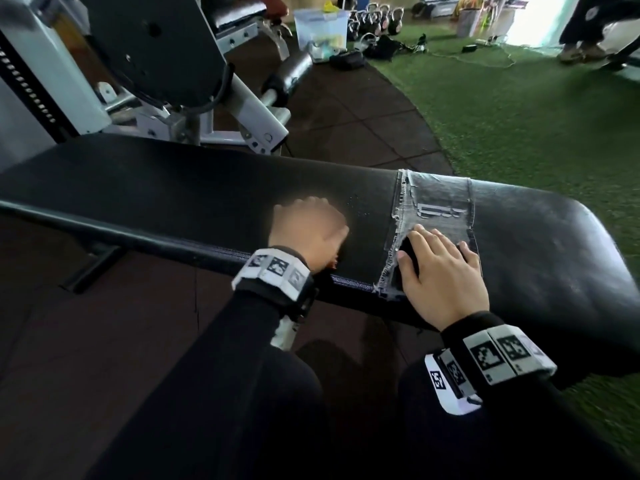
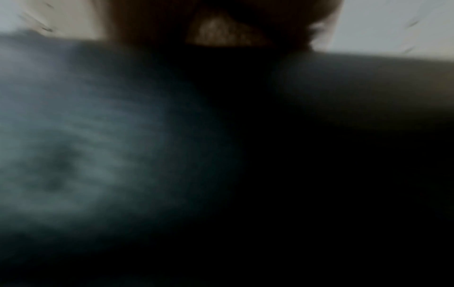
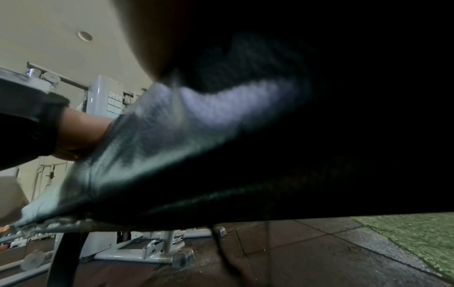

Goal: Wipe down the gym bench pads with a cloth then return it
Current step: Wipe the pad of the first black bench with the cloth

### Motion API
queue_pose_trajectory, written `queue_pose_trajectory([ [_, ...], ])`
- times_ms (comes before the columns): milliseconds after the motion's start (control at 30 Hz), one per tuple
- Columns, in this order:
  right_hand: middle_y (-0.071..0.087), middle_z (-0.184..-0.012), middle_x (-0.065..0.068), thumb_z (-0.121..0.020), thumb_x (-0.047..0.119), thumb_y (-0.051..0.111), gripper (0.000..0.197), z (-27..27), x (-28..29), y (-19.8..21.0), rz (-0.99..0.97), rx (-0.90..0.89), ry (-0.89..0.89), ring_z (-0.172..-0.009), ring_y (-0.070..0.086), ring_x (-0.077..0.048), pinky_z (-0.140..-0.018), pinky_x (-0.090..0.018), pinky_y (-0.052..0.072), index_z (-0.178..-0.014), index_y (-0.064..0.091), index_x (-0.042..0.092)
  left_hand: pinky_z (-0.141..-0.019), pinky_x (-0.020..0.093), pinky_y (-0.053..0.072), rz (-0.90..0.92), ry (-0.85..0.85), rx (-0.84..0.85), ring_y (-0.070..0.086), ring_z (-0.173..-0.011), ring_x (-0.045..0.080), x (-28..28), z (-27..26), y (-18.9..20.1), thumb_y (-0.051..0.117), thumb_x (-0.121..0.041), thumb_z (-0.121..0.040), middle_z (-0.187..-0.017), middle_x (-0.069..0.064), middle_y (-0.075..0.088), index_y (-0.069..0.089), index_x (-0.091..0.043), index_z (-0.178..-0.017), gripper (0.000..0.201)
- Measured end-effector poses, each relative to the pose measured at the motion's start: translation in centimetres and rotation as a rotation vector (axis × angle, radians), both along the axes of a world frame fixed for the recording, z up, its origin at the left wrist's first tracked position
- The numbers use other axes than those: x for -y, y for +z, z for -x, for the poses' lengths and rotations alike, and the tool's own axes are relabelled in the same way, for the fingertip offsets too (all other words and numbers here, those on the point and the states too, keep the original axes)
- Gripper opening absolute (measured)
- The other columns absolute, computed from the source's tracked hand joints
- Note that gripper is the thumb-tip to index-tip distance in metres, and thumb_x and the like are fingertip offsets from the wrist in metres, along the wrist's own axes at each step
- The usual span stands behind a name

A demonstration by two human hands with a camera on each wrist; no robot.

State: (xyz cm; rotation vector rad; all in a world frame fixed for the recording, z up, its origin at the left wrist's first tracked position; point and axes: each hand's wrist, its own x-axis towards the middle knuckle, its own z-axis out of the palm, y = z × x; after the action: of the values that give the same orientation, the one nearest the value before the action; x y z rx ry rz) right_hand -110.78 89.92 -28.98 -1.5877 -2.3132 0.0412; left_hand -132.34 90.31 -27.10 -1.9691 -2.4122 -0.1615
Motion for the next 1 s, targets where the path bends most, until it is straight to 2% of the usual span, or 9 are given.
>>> queue_pose_trajectory([
  [100, 0.036, -0.148, 0.011, -0.095, 0.046, 0.028, 0.043, -0.2, 0.0, 0.0, 0.008, -0.009, -0.004, -0.139, 0.028, -0.012, -0.114, -0.044, 0.016, -0.13, 0.044, 0.025, -0.117, 0.04, 0.006, -0.098, -0.172, 0.039, 0.021, -0.142, 0.018, 2.1, -1.8, -1.1, 0.032, -0.056, -0.093, -0.153, -0.003, 0.031, 0.025, -0.021, -0.149, 0.066],
  [267, 0.037, -0.147, 0.011, -0.095, 0.045, 0.03, 0.042, -0.2, 0.1, 0.0, 0.008, -0.018, 0.003, -0.139, 0.028, -0.012, -0.114, -0.043, 0.016, -0.13, 0.044, 0.025, -0.11, 0.042, 0.026, -0.269, -0.31, 0.063, 0.047, -0.128, 0.027, 6.8, 2.3, -1.7, 0.033, -0.051, -0.089, -0.135, 0.003, 0.055, 0.054, -0.015, -0.133, 0.06],
  [467, 0.041, -0.145, 0.009, -0.095, 0.044, 0.03, 0.04, 0.0, 0.2, 0.1, -0.01, -0.016, 0.002, -0.137, 0.033, -0.015, -0.112, -0.045, 0.018, -0.126, 0.046, 0.024, -0.115, 0.046, 0.02, -0.283, 0.103, 0.251, 0.046, -0.126, 0.024, 5.1, 10.4, -0.4, 0.037, -0.051, -0.087, -0.13, 0.006, 0.057, 0.057, -0.019, -0.127, 0.054],
  [567, 0.041, -0.145, 0.009, -0.095, 0.044, 0.03, 0.039, -0.1, 0.2, 0.1, -0.009, -0.005, 0.0, -0.137, 0.033, -0.015, -0.112, -0.046, 0.019, -0.124, 0.047, 0.025, -0.116, 0.049, 0.013, -0.093, 0.264, 0.227, 0.04, -0.131, 0.024, 2.0, 11.0, 0.2, 0.039, -0.052, -0.091, -0.136, 0.004, 0.051, 0.049, -0.021, -0.132, 0.052],
  [633, 0.041, -0.144, 0.009, -0.095, 0.043, 0.031, 0.038, -0.1, 0.2, 0.2, -0.008, -0.006, -0.003, -0.136, 0.033, -0.014, -0.111, -0.046, 0.019, -0.123, 0.047, 0.025, -0.113, 0.051, 0.016, 0.009, 0.287, 0.149, 0.035, -0.134, 0.026, 0.0, 9.4, 0.4, 0.036, -0.059, -0.09, -0.143, 0.003, 0.044, 0.045, -0.021, -0.135, 0.06],
  [767, 0.041, -0.144, 0.011, -0.094, 0.045, 0.031, 0.036, -0.2, 0.1, 0.2, -0.003, -0.013, -0.004, -0.136, 0.034, -0.013, -0.112, -0.044, 0.02, -0.121, 0.047, 0.027, -0.108, 0.048, 0.025, -0.036, 0.041, 0.07, 0.04, -0.13, 0.022, -1.4, 2.1, 0.1, 0.039, -0.061, -0.087, -0.14, -0.002, 0.048, 0.047, -0.028, -0.132, 0.056],
  [867, 0.041, -0.144, 0.012, -0.093, 0.045, 0.033, 0.037, -0.2, 0.0, 0.2, -0.004, -0.021, -0.01, -0.136, 0.033, -0.011, -0.112, -0.043, 0.02, -0.122, 0.048, 0.028, -0.116, 0.045, 0.011, -0.08, -0.182, 0.092, 0.023, -0.141, 0.015, 0.5, -3.0, -1.1, 0.037, -0.061, -0.09, -0.153, -0.009, 0.031, 0.03, -0.029, -0.146, 0.065],
  [933, 0.041, -0.144, 0.012, -0.094, 0.046, 0.033, 0.038, -0.2, 0.0, 0.2, -0.002, -0.027, -0.007, -0.136, 0.033, -0.011, -0.112, -0.043, 0.019, -0.124, 0.048, 0.028, -0.116, 0.038, 0.008, -0.143, -0.281, 0.111, 0.023, -0.141, 0.013, 2.5, -3.4, -1.6, 0.031, -0.061, -0.088, -0.152, -0.011, 0.033, 0.031, -0.028, -0.147, 0.068],
  [1000, 0.041, -0.145, 0.012, -0.094, 0.046, 0.033, 0.04, -0.2, 0.0, 0.1, 0.004, -0.033, -0.001, -0.137, 0.032, -0.012, -0.112, -0.043, 0.018, -0.126, 0.048, 0.027, -0.113, 0.031, 0.012, -0.235, -0.353, 0.153, 0.035, -0.136, 0.014, 4.1, -1.4, -1.7, 0.03, -0.059, -0.086, -0.145, -0.008, 0.044, 0.041, -0.024, -0.143, 0.067],
])
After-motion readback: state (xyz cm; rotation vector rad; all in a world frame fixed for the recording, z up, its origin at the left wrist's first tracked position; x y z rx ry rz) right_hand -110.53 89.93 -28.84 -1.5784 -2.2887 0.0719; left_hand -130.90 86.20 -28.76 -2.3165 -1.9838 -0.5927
